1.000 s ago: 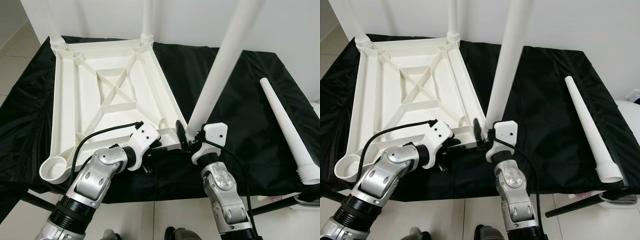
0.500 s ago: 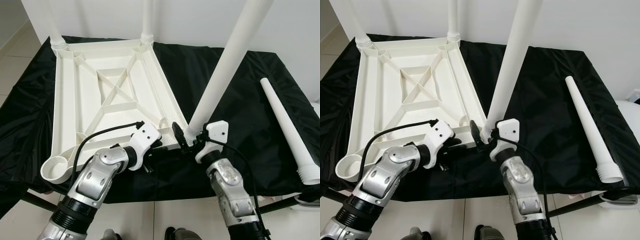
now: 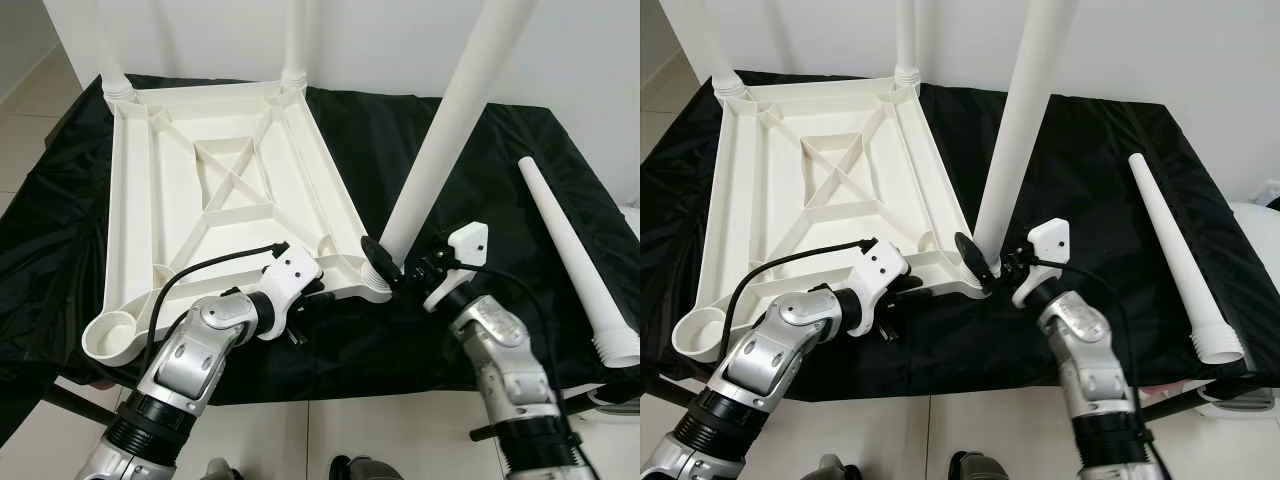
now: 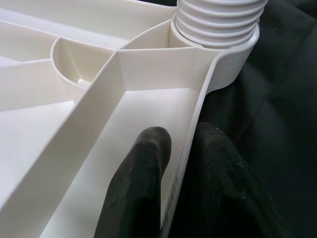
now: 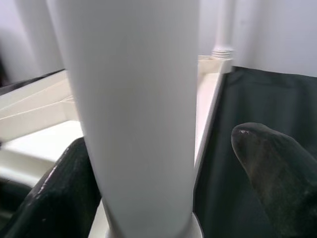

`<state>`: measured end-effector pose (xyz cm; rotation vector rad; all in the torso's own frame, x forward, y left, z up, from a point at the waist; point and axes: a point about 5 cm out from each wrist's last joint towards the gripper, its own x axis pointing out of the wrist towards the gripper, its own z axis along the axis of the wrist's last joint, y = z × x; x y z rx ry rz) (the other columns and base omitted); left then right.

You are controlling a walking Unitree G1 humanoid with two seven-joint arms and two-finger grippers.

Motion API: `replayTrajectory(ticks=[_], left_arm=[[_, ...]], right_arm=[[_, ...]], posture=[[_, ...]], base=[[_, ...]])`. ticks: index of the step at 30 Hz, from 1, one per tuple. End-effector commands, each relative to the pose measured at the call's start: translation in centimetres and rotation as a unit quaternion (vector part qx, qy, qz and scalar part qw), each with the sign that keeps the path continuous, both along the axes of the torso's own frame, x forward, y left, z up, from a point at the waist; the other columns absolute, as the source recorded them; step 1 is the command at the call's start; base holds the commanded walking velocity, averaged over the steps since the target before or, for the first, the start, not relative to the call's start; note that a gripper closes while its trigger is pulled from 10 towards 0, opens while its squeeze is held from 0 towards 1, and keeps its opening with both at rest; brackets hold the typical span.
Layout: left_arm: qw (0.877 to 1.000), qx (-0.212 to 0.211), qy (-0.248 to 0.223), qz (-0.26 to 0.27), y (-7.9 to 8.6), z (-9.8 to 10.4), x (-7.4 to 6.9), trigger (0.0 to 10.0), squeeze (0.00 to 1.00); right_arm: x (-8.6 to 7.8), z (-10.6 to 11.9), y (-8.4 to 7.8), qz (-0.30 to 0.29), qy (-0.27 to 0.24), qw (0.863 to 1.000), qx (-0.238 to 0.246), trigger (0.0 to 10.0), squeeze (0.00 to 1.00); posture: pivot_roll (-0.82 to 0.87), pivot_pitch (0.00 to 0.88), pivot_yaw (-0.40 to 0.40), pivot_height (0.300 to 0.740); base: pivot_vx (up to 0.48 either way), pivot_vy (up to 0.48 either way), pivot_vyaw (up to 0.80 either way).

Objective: Building children table

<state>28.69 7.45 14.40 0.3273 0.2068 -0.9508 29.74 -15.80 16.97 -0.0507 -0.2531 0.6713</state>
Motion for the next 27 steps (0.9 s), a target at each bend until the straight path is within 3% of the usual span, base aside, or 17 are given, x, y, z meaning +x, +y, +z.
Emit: replayTrajectory(ticks=[1,12,26,27], left_arm=[[1.0,0.001,-0.001,0.022,0.1,-0.4,0.1,10.0,0.0],[1.0,0.0,-0.004,0.02,0.0,-0.1,0.3,10.0,0.0],[1.0,-0.002,-0.004,0.014,-0.1,0.1,0.2,10.0,0.0],[1.0,-0.002,-0.004,0.014,-0.1,0.1,0.2,10.0,0.0]], right_arm=[[0.0,-0.1,-0.3,0.018,0.006,1.0,0.003,10.0,0.0],[1.6,0.0,-0.9,0.14,0.042,0.988,-0.041,10.0,0.0],[3.5,0.7,-1.2,0.152,0.035,0.986,-0.058,9.8,0.0],[3.6,0.7,-1.3,0.153,0.035,0.986,-0.058,4.3,0.0]], posture=[[-0.07,0.072,-0.045,0.74],[-0.06,0.083,-0.037,0.74],[-0.05,0.092,-0.034,0.74],[-0.05,0.094,-0.032,0.74]], base=[[0.0,0.0,0.0],[0.0,0.0,0.0],[0.0,0.0,0.0],[0.0,0.0,0.0]])
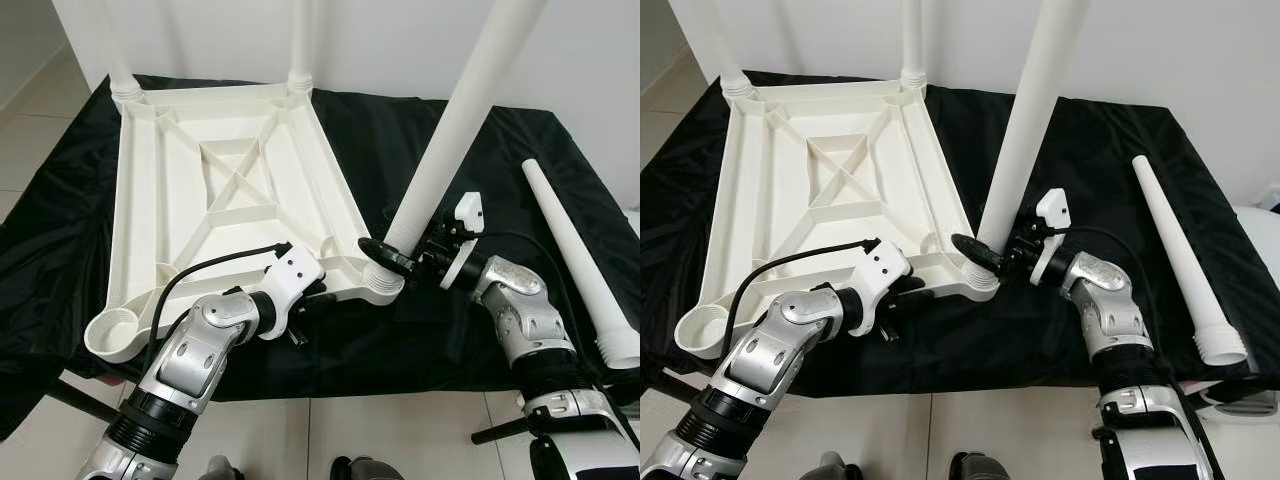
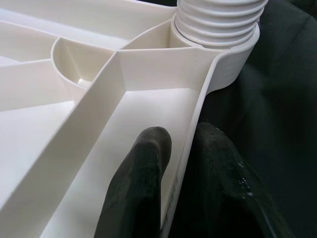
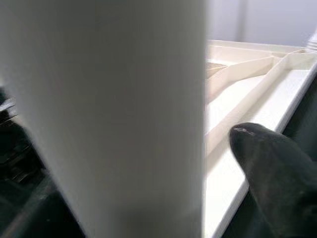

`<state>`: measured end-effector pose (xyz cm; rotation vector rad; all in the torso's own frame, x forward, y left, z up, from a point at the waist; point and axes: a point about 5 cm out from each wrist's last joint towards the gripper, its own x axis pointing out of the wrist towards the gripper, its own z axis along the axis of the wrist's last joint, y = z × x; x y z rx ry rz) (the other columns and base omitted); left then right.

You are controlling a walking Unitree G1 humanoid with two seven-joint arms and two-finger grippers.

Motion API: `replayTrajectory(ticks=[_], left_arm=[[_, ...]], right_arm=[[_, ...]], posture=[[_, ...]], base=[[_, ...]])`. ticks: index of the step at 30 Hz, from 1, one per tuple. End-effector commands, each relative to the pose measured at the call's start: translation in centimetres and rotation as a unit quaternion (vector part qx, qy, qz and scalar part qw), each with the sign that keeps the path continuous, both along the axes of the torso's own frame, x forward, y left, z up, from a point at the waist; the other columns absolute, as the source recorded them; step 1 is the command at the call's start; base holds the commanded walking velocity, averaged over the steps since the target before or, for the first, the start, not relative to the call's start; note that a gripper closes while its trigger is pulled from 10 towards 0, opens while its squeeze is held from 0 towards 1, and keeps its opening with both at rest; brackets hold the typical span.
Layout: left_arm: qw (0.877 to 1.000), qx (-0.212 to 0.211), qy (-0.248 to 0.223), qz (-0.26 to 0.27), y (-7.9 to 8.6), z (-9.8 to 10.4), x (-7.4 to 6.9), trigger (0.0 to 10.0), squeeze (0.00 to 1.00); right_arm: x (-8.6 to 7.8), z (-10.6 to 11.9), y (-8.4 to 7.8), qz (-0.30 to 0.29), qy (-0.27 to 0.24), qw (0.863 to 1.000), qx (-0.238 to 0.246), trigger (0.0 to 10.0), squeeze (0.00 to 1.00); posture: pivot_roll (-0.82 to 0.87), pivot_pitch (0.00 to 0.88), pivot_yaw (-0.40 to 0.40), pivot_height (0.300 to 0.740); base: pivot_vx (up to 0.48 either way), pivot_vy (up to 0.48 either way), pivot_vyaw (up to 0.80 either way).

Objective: Building children table

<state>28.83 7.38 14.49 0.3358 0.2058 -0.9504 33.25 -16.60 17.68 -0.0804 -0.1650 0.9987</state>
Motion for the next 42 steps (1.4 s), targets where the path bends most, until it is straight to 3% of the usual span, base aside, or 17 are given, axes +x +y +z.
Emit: replayTrajectory(ticks=[1,2,18,20,29,42], left_arm=[[1.0,-0.005,-0.002,0.014,-0.1,0.0,0.1,10.0,0.0],[1.0,-0.005,-0.002,0.013,-0.1,0.0,0.1,10.0,0.0],[1.0,-0.01,0.0,0.012,-0.4,0.0,0.0,10.0,0.0],[1.0,-0.01,0.001,0.012,-0.5,-0.1,0.0,10.0,0.0],[1.0,-0.011,0.002,0.011,-0.6,-0.1,-0.1,10.0,0.0],[1.0,-0.015,0.003,0.011,-0.7,-0.1,-0.2,10.0,0.0]], right_arm=[[0.1,0.0,-0.5,-0.004,0.0,1.0,-0.011,4.3,0.0],[0.2,0.0,-0.8,-0.001,-0.001,1.0,-0.01,0.0,0.0],[-1.6,-1.2,-0.3,0.009,0.009,1.0,0.014,0.0,0.0],[-2.0,-1.6,0.1,-0.006,0.016,1.0,0.021,10.0,0.0],[-2.9,-1.8,0.8,-0.025,0.019,0.999,0.038,10.0,0.0],[-4.6,-2.0,2.3,-0.15,0.013,0.986,0.075,10.0,0.0]], posture=[[-0.05,0.094,-0.032,0.74],[-0.05,0.095,-0.034,0.74],[-0.07,0.104,-0.043,0.74],[-0.07,0.106,-0.043,0.74],[-0.07,0.11,-0.046,0.74],[-0.08,0.11,-0.053,0.74]], base=[[0.0,0.0,0.0],[0.0,0.0,0.0],[0.0,0.0,0.0],[0.0,0.0,0.0],[0.0,0.0,0.0],[0.0,0.0,0.0]])
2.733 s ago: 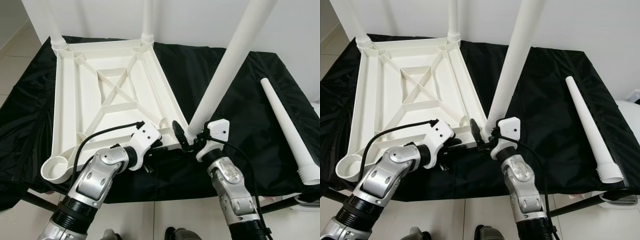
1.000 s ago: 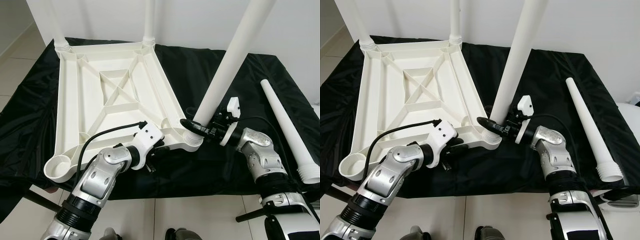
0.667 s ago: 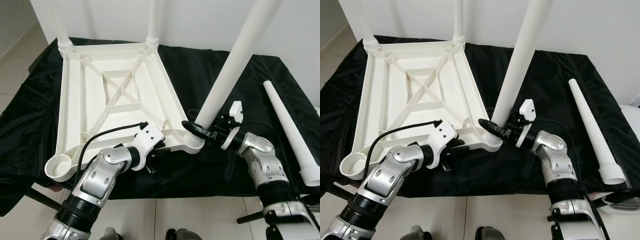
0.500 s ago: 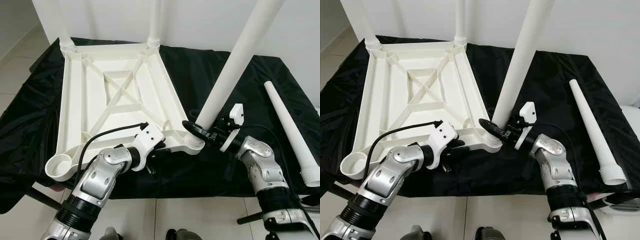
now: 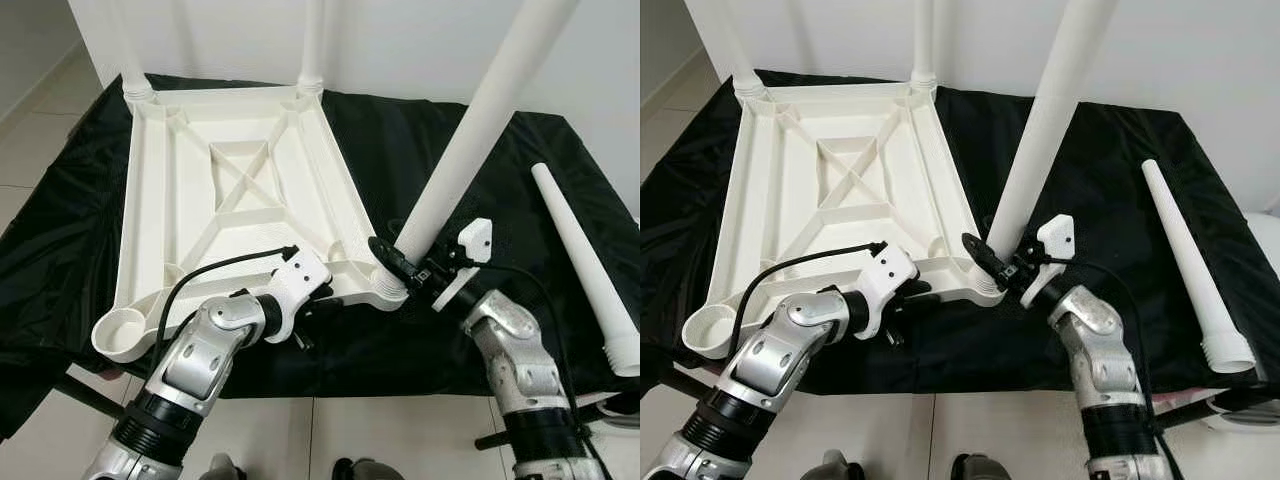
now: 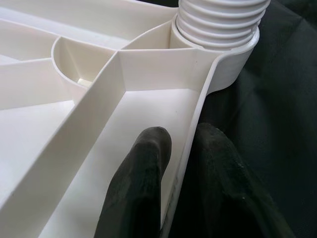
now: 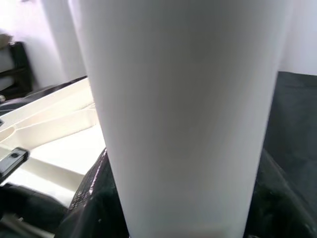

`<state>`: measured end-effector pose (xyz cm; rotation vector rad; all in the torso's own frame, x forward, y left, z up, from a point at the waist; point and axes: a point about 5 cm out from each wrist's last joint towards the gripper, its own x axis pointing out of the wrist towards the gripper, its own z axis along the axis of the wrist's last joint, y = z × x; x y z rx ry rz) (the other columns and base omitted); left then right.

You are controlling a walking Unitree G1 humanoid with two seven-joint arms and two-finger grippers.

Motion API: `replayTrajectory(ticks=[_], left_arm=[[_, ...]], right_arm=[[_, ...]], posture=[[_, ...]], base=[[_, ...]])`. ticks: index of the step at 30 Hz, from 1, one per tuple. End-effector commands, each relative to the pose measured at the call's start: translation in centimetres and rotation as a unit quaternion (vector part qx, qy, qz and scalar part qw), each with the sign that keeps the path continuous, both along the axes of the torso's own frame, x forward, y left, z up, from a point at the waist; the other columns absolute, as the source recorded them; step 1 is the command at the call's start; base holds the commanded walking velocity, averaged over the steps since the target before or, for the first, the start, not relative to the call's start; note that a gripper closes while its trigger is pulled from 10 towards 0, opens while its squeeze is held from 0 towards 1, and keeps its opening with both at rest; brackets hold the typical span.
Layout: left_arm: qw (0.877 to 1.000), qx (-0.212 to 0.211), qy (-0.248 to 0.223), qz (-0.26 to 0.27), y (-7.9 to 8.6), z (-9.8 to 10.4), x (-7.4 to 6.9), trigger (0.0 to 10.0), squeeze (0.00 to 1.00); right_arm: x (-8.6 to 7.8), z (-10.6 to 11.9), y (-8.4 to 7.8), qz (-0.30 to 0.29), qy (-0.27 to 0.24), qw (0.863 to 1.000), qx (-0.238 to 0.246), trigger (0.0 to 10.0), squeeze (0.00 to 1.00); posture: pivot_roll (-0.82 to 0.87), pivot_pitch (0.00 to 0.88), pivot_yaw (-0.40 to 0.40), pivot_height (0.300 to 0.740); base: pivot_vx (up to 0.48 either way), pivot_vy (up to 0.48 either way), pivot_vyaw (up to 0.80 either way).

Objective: Building children table

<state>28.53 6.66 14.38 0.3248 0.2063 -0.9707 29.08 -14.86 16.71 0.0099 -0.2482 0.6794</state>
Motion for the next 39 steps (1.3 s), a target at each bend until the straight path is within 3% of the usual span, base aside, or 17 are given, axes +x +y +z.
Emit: replayTrajectory(ticks=[1,6,10,15,20,25,31,39], left_arm=[[1.0,-0.01,-0.001,0.02,0.0,0.0,0.1,10.0,0.0],[1.0,-0.01,0.0,0.019,0.0,0.0,0.0,10.0,0.0],[1.0,-0.009,0.0,0.019,0.0,0.0,0.0,10.0,0.0],[1.0,-0.009,0.0,0.017,0.0,0.0,-0.1,10.0,0.0],[1.0,-0.008,0.0,0.017,0.0,0.0,-0.1,10.0,0.0],[1.0,-0.007,0.001,0.015,0.0,0.0,-0.2,10.0,0.0],[1.0,-0.008,0.002,0.016,0.0,0.0,-0.2,10.0,0.0],[1.0,-0.008,0.001,0.018,0.0,0.0,-0.2,10.0,0.0]], right_arm=[[-0.4,-1.0,0.6,0.004,0.029,1.0,0.008,10.0,0.0],[-0.8,-1.2,1.0,-0.054,0.035,0.998,0.016,10.0,0.0],[-1.0,-1.3,1.1,-0.067,0.036,0.997,0.019,10.0,0.0],[-1.6,-1.9,2.2,-0.141,0.041,0.989,0.025,10.0,0.0],[-1.7,-2.3,2.8,-0.169,0.054,0.984,0.026,10.0,0.0],[-1.6,-3.2,3.3,-0.233,0.068,0.97,-0.011,10.0,0.0],[-1.5,-3.7,3.4,-0.269,0.086,0.959,-0.017,10.0,0.0],[-1.4,-3.7,3.3,-0.275,0.087,0.958,-0.01,10.0,0.0]], posture=[[-0.08,0.11,-0.053,0.74],[-0.08,0.109,-0.054,0.74],[-0.07,0.107,-0.055,0.74],[-0.07,0.103,-0.051,0.74],[-0.07,0.101,-0.051,0.74],[-0.06,0.103,-0.053,0.74],[-0.06,0.108,-0.053,0.74],[-0.06,0.111,-0.05,0.74]], base=[[0.0,0.0,0.0],[0.0,0.0,0.0],[0.0,0.0,0.0],[0.0,0.0,0.0],[0.0,0.0,0.0],[0.0,0.0,0.0],[0.0,0.0,0.0],[0.0,0.0,0.0]])
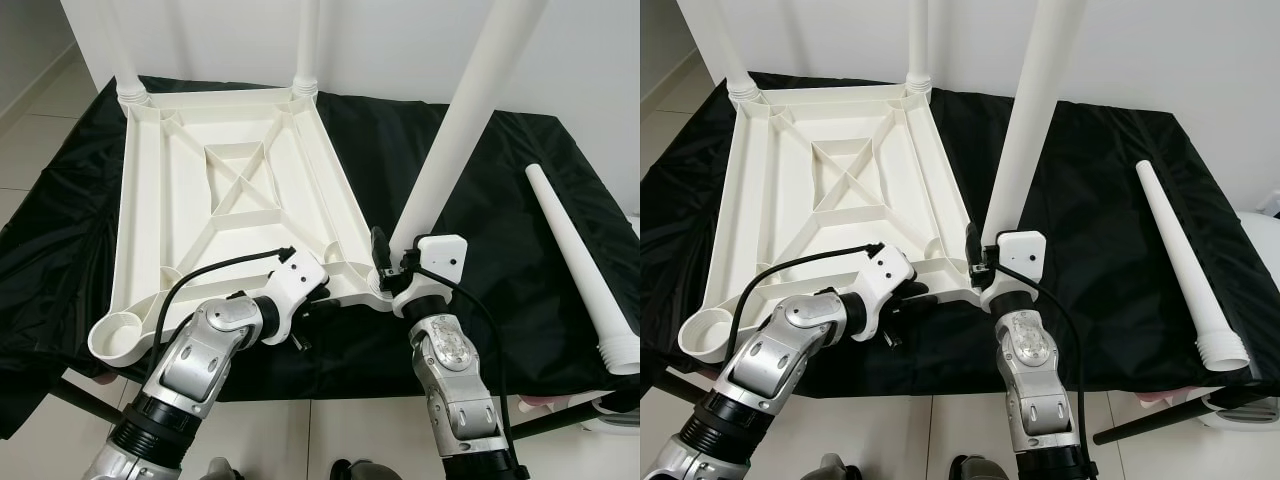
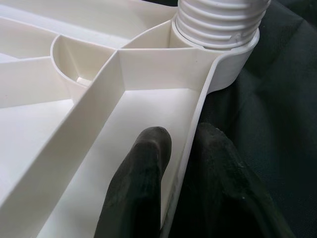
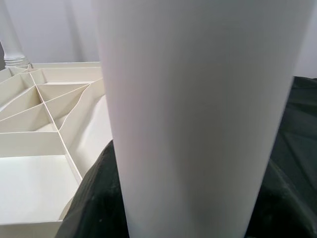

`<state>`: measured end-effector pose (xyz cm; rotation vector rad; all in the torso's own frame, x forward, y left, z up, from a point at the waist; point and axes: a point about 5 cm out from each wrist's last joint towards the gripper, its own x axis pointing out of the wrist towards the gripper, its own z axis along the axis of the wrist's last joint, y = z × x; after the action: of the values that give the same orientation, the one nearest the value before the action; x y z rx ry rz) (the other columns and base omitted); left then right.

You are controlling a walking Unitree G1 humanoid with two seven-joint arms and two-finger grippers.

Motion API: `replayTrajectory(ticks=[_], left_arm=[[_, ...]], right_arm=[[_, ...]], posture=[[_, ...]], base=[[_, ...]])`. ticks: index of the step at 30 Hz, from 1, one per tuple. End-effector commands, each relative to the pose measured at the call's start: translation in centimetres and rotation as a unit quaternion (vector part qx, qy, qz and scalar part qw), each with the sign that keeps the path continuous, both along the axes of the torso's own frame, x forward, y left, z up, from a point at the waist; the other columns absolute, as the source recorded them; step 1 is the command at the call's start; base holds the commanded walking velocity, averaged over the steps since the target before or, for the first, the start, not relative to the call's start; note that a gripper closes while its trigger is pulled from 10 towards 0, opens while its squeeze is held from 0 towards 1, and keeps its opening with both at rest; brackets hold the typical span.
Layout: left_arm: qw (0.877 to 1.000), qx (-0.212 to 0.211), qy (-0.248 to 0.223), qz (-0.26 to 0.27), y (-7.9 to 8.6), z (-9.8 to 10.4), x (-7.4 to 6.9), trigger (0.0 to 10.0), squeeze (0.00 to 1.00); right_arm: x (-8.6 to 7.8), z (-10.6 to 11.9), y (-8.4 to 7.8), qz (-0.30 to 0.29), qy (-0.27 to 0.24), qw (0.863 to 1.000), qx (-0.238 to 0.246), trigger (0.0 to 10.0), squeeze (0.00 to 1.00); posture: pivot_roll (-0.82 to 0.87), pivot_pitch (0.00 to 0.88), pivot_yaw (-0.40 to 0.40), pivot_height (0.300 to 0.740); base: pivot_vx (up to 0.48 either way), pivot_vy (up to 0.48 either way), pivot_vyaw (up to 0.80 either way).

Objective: Building children table

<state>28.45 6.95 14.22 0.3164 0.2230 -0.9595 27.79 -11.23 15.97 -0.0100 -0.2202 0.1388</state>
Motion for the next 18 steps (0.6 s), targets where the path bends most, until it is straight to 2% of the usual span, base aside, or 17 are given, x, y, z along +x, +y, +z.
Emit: replayTrajectory(ticks=[1,2,3,8,15,18], left_arm=[[1.0,-0.009,-0.007,0.011,-0.3,0.2,-0.1,10.0,0.0],[1.0,-0.009,-0.007,0.011,-0.3,0.2,-0.1,10.0,0.0],[1.0,-0.009,-0.007,0.011,-0.3,0.2,-0.1,10.0,0.0],[1.0,-0.01,-0.007,0.01,-0.3,0.3,-0.1,10.0,0.0],[1.0,-0.01,-0.007,0.01,-0.3,0.3,-0.1,10.0,0.0],[1.0,-0.011,-0.007,0.01,-0.4,0.3,-0.1,10.0,0.0]], right_arm=[[-0.1,-2.9,-0.3,-0.008,0.075,0.997,-0.003,10.0,0.0],[-0.1,-2.9,-0.3,-0.008,0.075,0.997,-0.003,10.0,0.0],[-0.2,-2.8,-0.3,0.003,0.071,0.997,0.005,10.0,1.0],[-0.4,-2.6,0.0,0.034,0.063,0.997,0.022,10.0,1.0],[-0.4,-2.3,0.0,0.048,0.058,0.997,0.025,10.0,1.0],[-0.2,-1.6,-0.3,0.082,0.036,0.996,0.024,10.0,1.0]], posture=[[-0.06,0.111,-0.049,0.74],[-0.06,0.111,-0.049,0.74],[-0.07,0.112,-0.049,0.74],[-0.07,0.116,-0.047,0.74],[-0.07,0.117,-0.048,0.74],[-0.07,0.117,-0.049,0.74]], base=[[0.0,0.0,0.0],[0.0,0.0,0.0],[0.0,0.0,0.0],[0.0,0.0,0.0],[0.0,0.0,0.0],[0.0,0.0,0.0]])
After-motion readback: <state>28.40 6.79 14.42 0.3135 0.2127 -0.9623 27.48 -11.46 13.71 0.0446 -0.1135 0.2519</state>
